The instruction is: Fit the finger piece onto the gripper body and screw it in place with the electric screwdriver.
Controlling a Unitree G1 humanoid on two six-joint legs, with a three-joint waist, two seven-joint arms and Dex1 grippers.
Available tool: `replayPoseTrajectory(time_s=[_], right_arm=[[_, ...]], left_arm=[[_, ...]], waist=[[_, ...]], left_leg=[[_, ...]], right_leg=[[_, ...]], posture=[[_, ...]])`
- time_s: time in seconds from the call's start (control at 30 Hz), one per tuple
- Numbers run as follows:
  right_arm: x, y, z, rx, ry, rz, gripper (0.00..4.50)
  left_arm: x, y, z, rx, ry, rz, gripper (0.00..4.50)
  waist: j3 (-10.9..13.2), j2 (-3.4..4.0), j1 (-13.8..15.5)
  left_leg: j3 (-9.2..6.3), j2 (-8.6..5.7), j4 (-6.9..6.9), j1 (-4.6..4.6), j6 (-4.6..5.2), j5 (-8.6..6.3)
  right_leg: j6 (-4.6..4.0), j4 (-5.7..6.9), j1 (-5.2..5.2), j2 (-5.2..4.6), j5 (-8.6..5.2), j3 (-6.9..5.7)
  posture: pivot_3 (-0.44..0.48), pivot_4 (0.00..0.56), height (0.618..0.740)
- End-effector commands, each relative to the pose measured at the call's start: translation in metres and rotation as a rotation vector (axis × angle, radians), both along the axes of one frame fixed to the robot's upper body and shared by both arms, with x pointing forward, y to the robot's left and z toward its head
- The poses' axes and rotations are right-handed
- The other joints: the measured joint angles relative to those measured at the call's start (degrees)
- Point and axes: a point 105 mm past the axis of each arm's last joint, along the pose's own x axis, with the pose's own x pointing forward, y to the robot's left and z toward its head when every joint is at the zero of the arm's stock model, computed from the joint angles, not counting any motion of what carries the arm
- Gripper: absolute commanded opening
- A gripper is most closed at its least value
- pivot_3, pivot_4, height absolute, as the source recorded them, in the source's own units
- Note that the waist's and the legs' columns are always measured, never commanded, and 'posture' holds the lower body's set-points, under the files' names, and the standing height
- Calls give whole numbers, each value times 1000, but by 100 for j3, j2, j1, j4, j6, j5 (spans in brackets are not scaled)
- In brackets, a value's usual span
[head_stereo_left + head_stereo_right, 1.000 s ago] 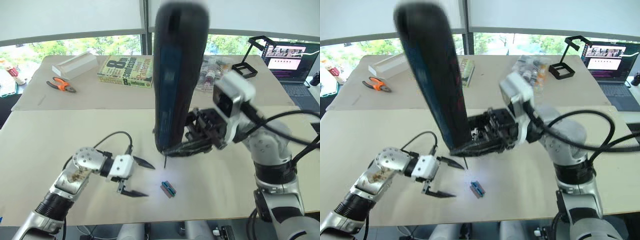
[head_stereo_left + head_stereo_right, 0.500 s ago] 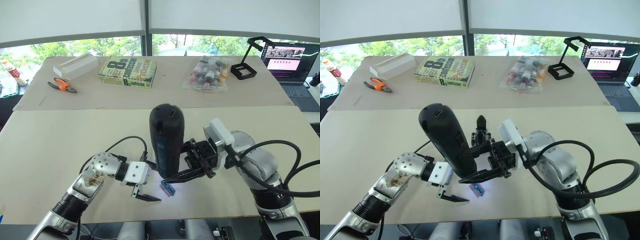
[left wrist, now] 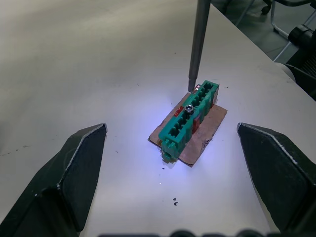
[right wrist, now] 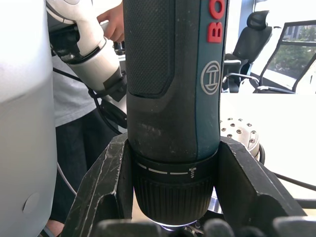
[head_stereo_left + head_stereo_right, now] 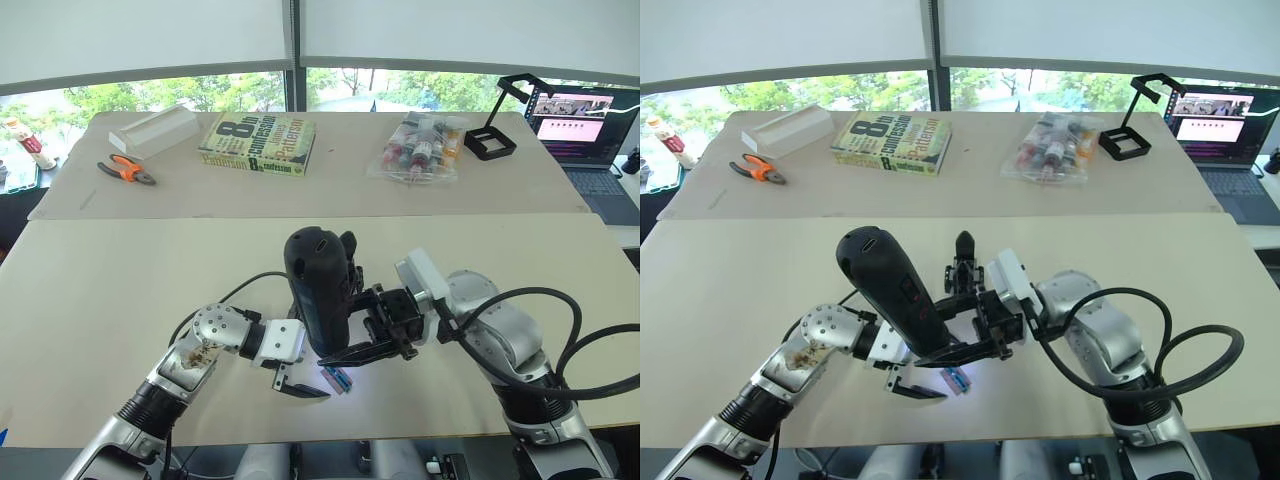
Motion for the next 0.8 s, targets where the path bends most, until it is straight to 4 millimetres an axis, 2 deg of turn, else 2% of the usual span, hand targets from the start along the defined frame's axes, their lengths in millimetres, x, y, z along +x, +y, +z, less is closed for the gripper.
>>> replayPoseTrajectory(time_s=[0.03,0.8], right_arm=[[-3,0,7,41,-40,5,1896],[-4,-1,2,28,-27,-6,1896]], left_arm=[[-2,-2,3,-1,-14,-19,4500],[-8,-6,4,-8,-2,-30,4500]], waist=[[0,0,0],[0,0,1]], left_leg=[[0,0,0,0,0,0],[0,-1,2,1,-1,0]], right_leg=[[0,0,0,0,0,0],[0,2,1,0,0,0]], posture=[[0,150,740],[0,150,740]])
